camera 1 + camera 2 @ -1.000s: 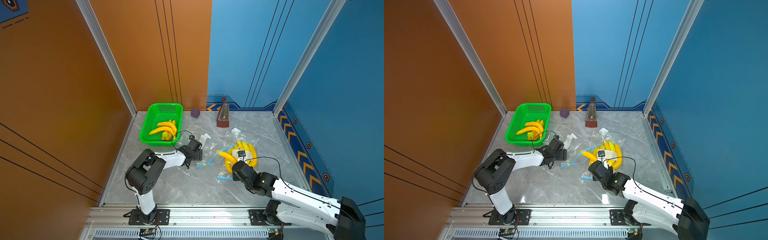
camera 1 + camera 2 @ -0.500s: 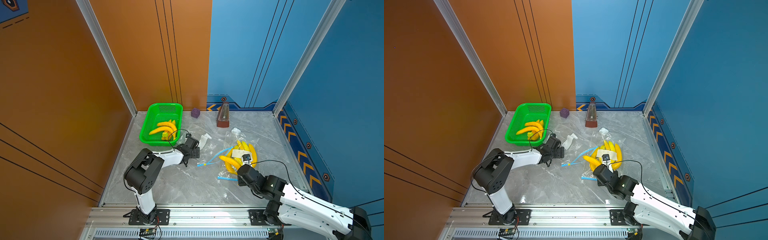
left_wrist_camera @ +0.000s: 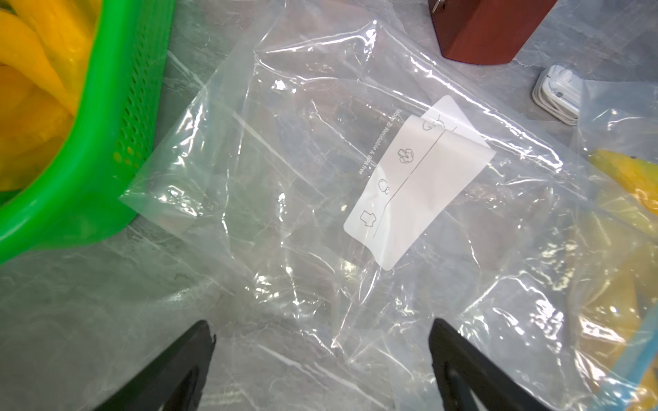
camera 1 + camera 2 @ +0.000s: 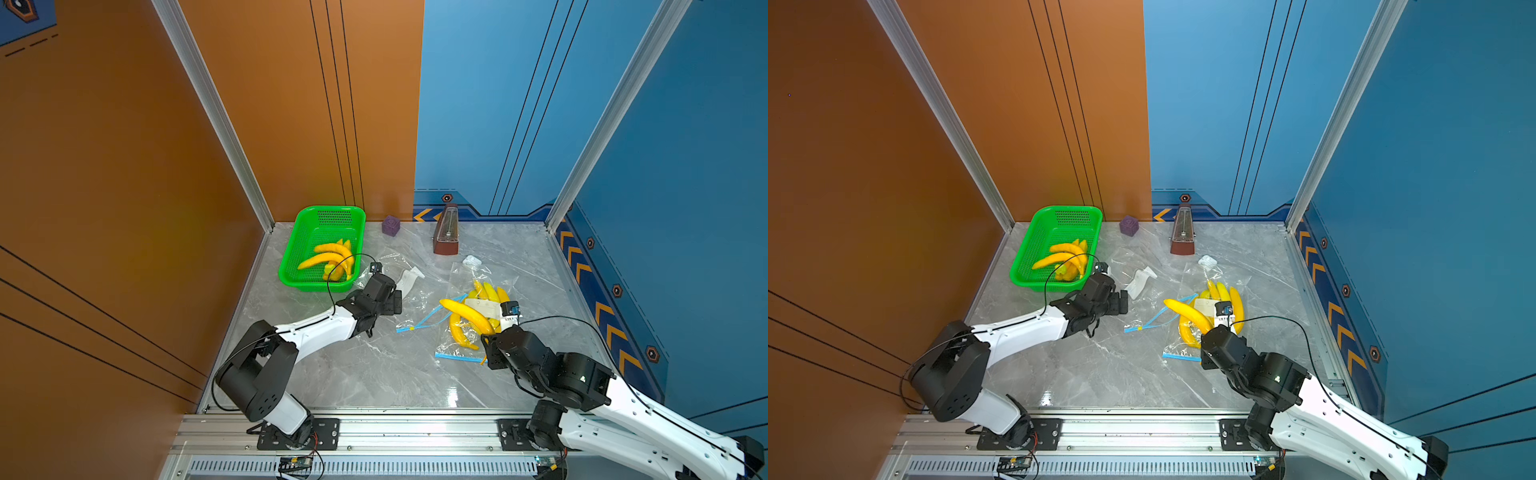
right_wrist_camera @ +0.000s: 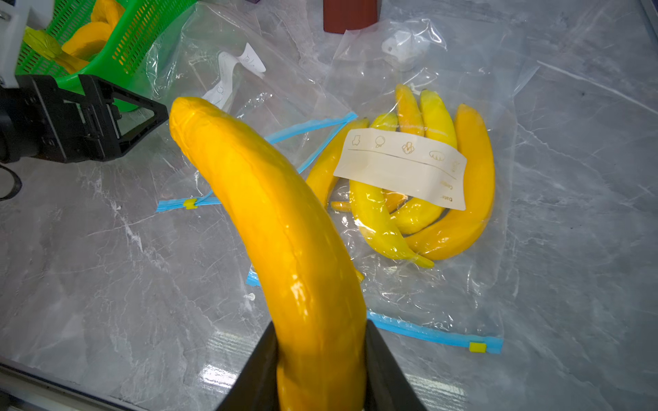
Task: Open the zip-top bag and take out the banana
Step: Place the banana in the basket.
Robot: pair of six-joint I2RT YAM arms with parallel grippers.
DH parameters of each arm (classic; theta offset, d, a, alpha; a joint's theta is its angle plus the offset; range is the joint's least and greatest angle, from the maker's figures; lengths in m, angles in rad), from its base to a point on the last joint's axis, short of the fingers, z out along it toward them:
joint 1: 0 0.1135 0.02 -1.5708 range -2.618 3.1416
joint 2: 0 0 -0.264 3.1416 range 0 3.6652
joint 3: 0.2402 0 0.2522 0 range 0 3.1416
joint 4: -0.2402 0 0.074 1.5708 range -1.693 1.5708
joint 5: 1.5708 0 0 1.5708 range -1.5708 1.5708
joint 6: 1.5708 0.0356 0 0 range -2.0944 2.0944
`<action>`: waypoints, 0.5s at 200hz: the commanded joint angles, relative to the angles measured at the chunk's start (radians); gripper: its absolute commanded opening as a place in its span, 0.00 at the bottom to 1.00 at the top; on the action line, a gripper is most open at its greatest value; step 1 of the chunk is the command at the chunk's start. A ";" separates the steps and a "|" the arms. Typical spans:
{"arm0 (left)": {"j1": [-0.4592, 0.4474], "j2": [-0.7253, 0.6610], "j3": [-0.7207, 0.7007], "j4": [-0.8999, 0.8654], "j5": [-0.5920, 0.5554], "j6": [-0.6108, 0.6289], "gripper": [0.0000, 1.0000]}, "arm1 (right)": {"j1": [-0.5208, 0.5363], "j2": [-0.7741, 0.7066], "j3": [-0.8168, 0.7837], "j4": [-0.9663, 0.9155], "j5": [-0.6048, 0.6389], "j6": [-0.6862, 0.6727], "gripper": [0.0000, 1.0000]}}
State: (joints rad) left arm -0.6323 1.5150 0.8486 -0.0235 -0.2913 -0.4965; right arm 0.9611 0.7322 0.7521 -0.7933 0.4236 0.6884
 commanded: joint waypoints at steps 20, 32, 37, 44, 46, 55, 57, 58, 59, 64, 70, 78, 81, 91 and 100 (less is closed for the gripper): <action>0.005 -0.216 -0.106 -0.094 -0.073 0.007 0.97 | -0.014 0.126 0.107 0.069 0.019 -0.039 0.23; 0.012 -0.305 -0.144 -0.106 -0.086 0.009 0.97 | -0.015 0.183 0.149 0.100 0.010 -0.051 0.23; 0.017 -0.343 -0.159 -0.113 -0.091 0.009 0.98 | -0.016 0.206 0.168 0.109 0.008 -0.054 0.23; 0.027 -0.398 -0.177 -0.125 -0.093 0.011 0.98 | -0.017 0.241 0.198 0.119 0.005 -0.061 0.22; 0.028 -0.411 -0.180 -0.130 -0.093 0.010 0.98 | -0.016 0.247 0.206 0.121 0.005 -0.063 0.22; 0.042 -0.480 -0.197 -0.149 -0.089 0.015 0.98 | -0.017 0.286 0.234 0.144 -0.003 -0.073 0.22; 0.045 -0.494 -0.199 -0.153 -0.087 0.017 0.98 | -0.018 0.294 0.242 0.151 -0.005 -0.074 0.22; 0.046 -0.500 -0.200 -0.155 -0.087 0.017 0.98 | -0.018 0.299 0.244 0.154 -0.007 -0.075 0.22; 0.047 -0.508 -0.201 -0.155 -0.087 0.019 0.98 | -0.018 0.303 0.247 0.157 -0.008 -0.076 0.22; 0.054 -0.543 -0.205 -0.190 -0.089 0.022 0.98 | -0.022 0.323 0.263 0.173 -0.014 -0.080 0.22; 0.063 -0.582 -0.208 -0.214 -0.092 0.027 0.98 | -0.026 0.351 0.281 0.195 -0.032 -0.083 0.23; 0.074 -0.634 -0.207 -0.246 -0.100 0.035 0.98 | -0.033 0.392 0.309 0.223 -0.060 -0.091 0.23; 0.079 -0.653 -0.206 -0.258 -0.102 0.038 0.98 | -0.035 0.411 0.321 0.232 -0.068 -0.093 0.23; 0.096 -0.713 -0.199 -0.300 -0.117 0.048 0.99 | -0.038 0.474 0.361 0.257 -0.089 -0.095 0.23; 0.113 -0.760 -0.189 -0.340 -0.132 0.059 0.99 | -0.042 0.537 0.406 0.281 -0.109 -0.099 0.23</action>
State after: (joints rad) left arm -0.5552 0.8562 0.6556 -0.2195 -0.3702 -0.4797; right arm 0.9298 1.1545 1.0676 -0.6159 0.3809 0.6228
